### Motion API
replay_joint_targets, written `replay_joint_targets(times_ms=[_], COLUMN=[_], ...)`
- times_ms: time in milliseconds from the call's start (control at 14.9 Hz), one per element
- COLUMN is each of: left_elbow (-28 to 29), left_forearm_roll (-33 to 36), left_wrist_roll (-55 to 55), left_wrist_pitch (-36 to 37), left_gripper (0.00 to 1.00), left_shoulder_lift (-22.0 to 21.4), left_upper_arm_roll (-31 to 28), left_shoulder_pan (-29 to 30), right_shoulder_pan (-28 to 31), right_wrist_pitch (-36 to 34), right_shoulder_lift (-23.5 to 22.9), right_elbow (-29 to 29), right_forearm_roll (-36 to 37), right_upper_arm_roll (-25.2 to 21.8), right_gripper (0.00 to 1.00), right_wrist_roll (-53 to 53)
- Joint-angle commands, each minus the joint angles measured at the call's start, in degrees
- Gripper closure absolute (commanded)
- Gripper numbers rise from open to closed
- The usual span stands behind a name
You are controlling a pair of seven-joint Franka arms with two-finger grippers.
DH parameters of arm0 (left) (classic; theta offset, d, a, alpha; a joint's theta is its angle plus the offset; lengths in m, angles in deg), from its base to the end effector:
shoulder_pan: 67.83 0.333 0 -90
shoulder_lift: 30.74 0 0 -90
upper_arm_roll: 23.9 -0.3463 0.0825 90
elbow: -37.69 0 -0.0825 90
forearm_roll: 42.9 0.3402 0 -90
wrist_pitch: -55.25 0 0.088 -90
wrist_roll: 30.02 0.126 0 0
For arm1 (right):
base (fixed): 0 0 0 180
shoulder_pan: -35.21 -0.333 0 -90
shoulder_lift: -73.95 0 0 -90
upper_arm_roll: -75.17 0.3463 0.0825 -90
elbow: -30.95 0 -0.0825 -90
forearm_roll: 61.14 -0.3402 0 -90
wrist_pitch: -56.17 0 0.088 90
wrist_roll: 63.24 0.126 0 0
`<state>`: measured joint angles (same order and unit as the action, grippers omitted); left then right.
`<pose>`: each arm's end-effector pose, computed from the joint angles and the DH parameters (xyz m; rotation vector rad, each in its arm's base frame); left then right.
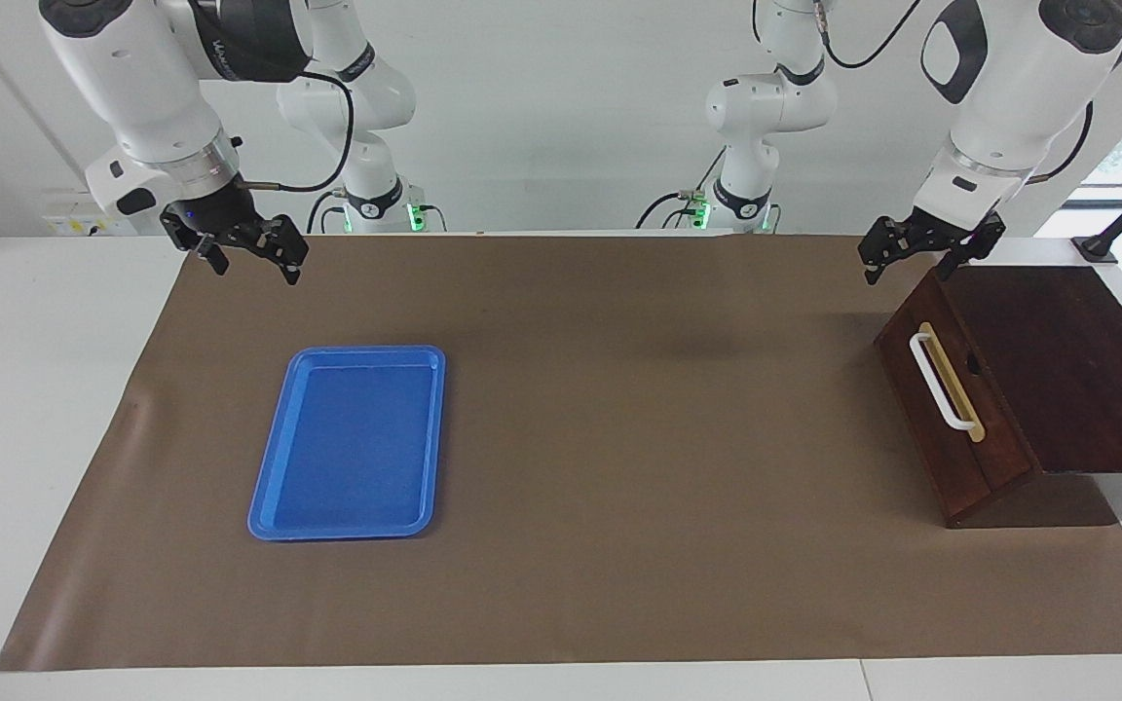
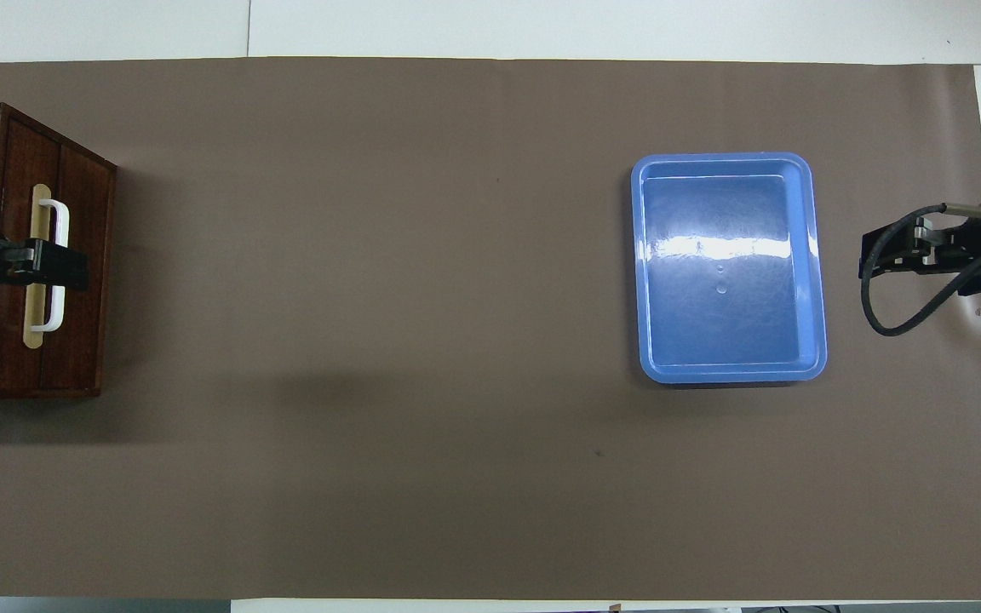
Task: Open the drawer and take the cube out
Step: 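Grasp the white drawer handle with the left gripper, then pull the drawer open with the left gripper while the right gripper rises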
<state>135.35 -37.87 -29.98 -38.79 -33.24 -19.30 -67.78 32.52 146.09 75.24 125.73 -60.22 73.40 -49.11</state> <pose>0.4983 -0.0301 0.6069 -3.0469 0.1327 0.0246 0.4992 0.0058 0.6115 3.0962 -0.3577 -0.0932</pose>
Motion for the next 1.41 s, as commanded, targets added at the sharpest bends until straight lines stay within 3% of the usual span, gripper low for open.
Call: replay_joint_targets(times_ms=[0, 671, 805, 1341], left_elbow=[1.03, 7.26, 11.12, 13.43], left_forearm_roll=[2.70, 18.85, 19.66, 24.67], left_wrist_roll=[0.31, -2.84, -5.75, -5.84], left_wrist_pitch=[-2.90, -14.58, -20.54, -27.16], left_gripper=[0.00, 0.00, 0.00, 0.00], left_shoulder_lift=[1.70, 10.14, 10.32, 12.51], left_upper_arm_roll=[-0.38, -0.38, -0.47, -0.55], left_shoulder_pan=[-1.28, -4.35, -3.66, -0.49], right_shoulder_pan=[0.23, -1.61, -1.61, -1.70], right_wrist_pitch=[0.26, -0.35, -0.44, 0.08], right_shoulder_lift=[0.47, -0.14, -0.32, -3.04], right_elbow=[0.76, 0.93, 0.93, 0.58], right_forearm_roll=[-1.10, -1.18, -3.36, -11.02], right_upper_arm_roll=[0.27, 0.80, 0.80, 0.80], right_gripper=[0.00, 0.04, 0.04, 0.04], right_wrist_roll=[6.06, 37.07, 42.97, 60.04])
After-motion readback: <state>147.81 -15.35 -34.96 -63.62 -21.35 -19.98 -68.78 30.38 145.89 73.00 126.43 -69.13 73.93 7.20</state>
